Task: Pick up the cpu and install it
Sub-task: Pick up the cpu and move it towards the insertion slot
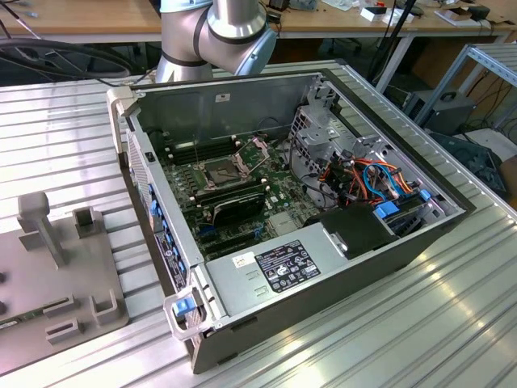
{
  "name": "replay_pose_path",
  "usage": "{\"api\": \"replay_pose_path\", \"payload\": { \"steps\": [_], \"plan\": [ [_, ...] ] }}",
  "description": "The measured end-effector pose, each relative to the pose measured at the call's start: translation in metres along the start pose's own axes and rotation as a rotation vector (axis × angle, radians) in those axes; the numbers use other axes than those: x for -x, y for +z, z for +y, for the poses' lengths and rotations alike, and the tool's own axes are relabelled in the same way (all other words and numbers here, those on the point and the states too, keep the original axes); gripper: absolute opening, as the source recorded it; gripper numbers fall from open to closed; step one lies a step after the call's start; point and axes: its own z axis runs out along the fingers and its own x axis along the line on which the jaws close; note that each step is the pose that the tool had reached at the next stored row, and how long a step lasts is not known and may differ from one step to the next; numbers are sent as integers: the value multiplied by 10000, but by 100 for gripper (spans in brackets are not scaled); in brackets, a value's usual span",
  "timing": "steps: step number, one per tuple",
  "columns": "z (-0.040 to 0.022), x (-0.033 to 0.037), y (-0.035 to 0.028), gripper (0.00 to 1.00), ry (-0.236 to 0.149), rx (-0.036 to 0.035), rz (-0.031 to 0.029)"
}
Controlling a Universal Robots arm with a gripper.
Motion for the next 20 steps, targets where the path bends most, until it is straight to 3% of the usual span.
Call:
{"api": "replay_pose_path", "payload": {
  "steps": [11, 20],
  "plan": [
    [0, 0, -24, 55, 1, -3, 4],
    [0, 2, -148, 55, 0, -2, 2]
  ]
}}
